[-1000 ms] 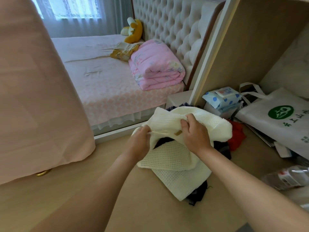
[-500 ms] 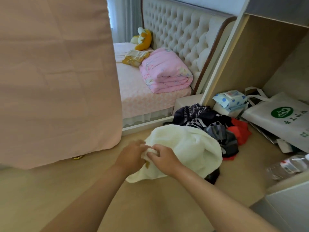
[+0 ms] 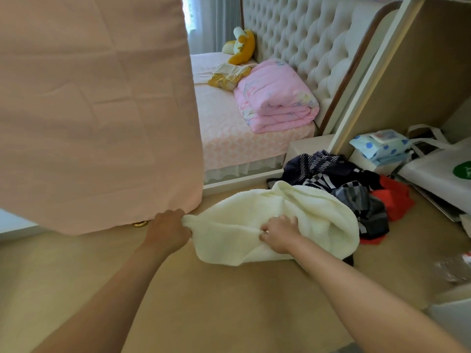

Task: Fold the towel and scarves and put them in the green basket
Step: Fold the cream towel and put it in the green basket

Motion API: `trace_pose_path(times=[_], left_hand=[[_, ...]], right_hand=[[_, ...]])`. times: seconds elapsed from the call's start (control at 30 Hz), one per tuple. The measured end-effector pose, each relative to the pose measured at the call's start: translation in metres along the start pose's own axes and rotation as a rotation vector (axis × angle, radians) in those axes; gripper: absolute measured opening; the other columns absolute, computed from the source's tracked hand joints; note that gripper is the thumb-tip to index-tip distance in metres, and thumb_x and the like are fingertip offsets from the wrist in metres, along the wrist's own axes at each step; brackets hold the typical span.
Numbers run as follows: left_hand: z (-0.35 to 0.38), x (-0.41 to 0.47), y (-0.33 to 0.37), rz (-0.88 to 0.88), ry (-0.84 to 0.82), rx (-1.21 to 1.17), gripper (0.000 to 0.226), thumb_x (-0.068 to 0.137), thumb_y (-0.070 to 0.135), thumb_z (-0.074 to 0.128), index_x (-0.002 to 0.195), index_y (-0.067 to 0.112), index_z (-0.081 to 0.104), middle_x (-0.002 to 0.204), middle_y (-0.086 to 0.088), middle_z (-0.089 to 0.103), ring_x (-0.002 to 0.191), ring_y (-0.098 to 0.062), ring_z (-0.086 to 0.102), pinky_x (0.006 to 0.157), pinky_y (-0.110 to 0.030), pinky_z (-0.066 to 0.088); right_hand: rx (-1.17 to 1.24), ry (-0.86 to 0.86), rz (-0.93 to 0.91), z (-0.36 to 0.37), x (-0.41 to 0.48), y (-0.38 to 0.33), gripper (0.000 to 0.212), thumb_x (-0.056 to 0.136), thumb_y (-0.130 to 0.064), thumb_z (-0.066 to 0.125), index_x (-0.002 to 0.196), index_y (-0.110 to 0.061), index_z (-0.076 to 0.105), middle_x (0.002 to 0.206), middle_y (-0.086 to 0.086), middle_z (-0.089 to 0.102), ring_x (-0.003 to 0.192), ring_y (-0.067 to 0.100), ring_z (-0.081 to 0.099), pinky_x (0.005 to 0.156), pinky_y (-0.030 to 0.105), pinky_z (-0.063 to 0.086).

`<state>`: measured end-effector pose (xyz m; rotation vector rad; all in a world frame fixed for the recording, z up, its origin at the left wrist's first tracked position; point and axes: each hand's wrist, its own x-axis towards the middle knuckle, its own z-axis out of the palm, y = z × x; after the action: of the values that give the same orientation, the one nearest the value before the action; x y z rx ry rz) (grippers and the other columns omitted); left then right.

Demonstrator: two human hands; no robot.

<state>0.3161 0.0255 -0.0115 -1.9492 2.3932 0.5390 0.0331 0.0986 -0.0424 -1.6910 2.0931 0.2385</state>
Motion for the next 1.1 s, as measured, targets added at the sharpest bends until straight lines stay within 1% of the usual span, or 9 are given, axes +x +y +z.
trace_pose_path(times=[0.07,0.13,0.23,0.4,0.53,0.63,0.73,0.87,1.1], left_hand=[[0.0,-0.007,-0.001,0.048,-0.007,-0.011,0.046,0.078,0.033,0.063,0.122,0.023,0.051,0.123,-0.003,0.056,0.117,-0.028,0.046,0.098,-0.039,0.038],[-0.006,-0.021,0.008,0.254,-0.073,-0.193,0.083,0.065,0.039,0.079,0.137,0.032,0.039,0.133,0.008,0.048,0.123,-0.02,0.042,0.104,-0.037,0.036],[-0.012,-0.047,0.025,0.405,-0.125,-0.409,0.099,0.057,0.033,0.087,0.139,0.04,0.031,0.118,0.023,0.045,0.105,-0.005,0.047,0.089,-0.028,0.042],[-0.03,-0.065,-0.028,0.419,-0.01,-0.542,0.057,0.075,0.021,0.07,0.121,0.042,0.045,0.105,0.016,0.063,0.096,-0.009,0.061,0.08,-0.032,0.048],[-0.057,-0.081,-0.096,0.383,0.081,-0.514,0.047,0.089,0.019,0.065,0.124,0.037,0.04,0.103,0.006,0.06,0.087,-0.014,0.059,0.07,-0.029,0.04],[-0.07,-0.096,-0.138,0.293,0.123,-0.514,0.051,0.094,0.027,0.061,0.134,0.03,0.031,0.095,0.003,0.057,0.075,-0.014,0.057,0.063,-0.03,0.04],[-0.082,-0.101,-0.177,0.227,0.164,-0.26,0.042,0.095,0.04,0.056,0.13,0.026,0.037,0.092,-0.001,0.057,0.077,-0.025,0.054,0.068,-0.034,0.04],[-0.079,-0.093,-0.231,0.018,0.068,0.107,0.035,0.096,0.043,0.046,0.123,0.02,0.047,0.109,-0.01,0.065,0.099,-0.032,0.062,0.075,-0.035,0.044],[-0.032,-0.102,-0.252,-0.201,-0.094,0.413,0.035,0.095,0.024,0.041,0.125,0.021,0.058,0.122,-0.005,0.054,0.117,-0.027,0.051,0.097,-0.037,0.041]], right_hand=[[0.203,0.02,-0.04,-0.002,-0.002,-0.02,0.032,0.102,-0.042,0.036,0.126,-0.033,0.055,0.12,-0.006,0.063,0.121,0.025,0.048,0.114,0.056,0.017],[0.41,0.032,-0.128,-0.007,-0.011,-0.043,0.019,0.103,-0.04,0.035,0.111,-0.033,0.051,0.099,-0.008,0.062,0.097,0.021,0.056,0.102,0.049,0.038],[0.647,0.059,-0.298,-0.016,-0.033,-0.091,0.017,0.103,-0.035,0.041,0.086,-0.036,0.043,0.076,-0.012,0.05,0.07,0.007,0.048,0.073,0.034,0.043],[0.76,0.206,-0.416,-0.021,-0.062,-0.165,0.012,0.097,-0.038,0.055,0.102,-0.028,0.06,0.098,-0.009,0.062,0.09,0.007,0.057,0.084,0.03,0.048],[0.398,0.227,-0.368,-0.005,-0.071,-0.191,0.074,0.07,-0.061,0.072,0.134,-0.037,0.044,0.134,-0.011,0.045,0.12,0.012,0.043,0.102,0.037,0.034],[0.202,0.265,-0.301,0.014,-0.072,-0.209,0.039,0.087,-0.048,0.062,0.123,-0.035,0.054,0.125,-0.005,0.061,0.117,0.023,0.053,0.097,0.043,0.034],[0.52,0.391,-0.311,0.023,-0.08,-0.239,0.018,0.096,-0.03,0.056,0.113,-0.026,0.06,0.107,0.0,0.07,0.098,0.028,0.063,0.079,0.039,0.048],[0.258,0.449,-0.41,0.033,-0.083,-0.273,0.026,0.096,-0.029,0.056,0.121,-0.028,0.061,0.118,-0.004,0.064,0.108,0.02,0.054,0.088,0.036,0.041],[0.113,0.198,-0.208,0.07,-0.073,-0.243,0.036,0.096,-0.026,0.053,0.132,-0.025,0.053,0.133,0.002,0.047,0.119,0.024,0.049,0.099,0.038,0.042]])
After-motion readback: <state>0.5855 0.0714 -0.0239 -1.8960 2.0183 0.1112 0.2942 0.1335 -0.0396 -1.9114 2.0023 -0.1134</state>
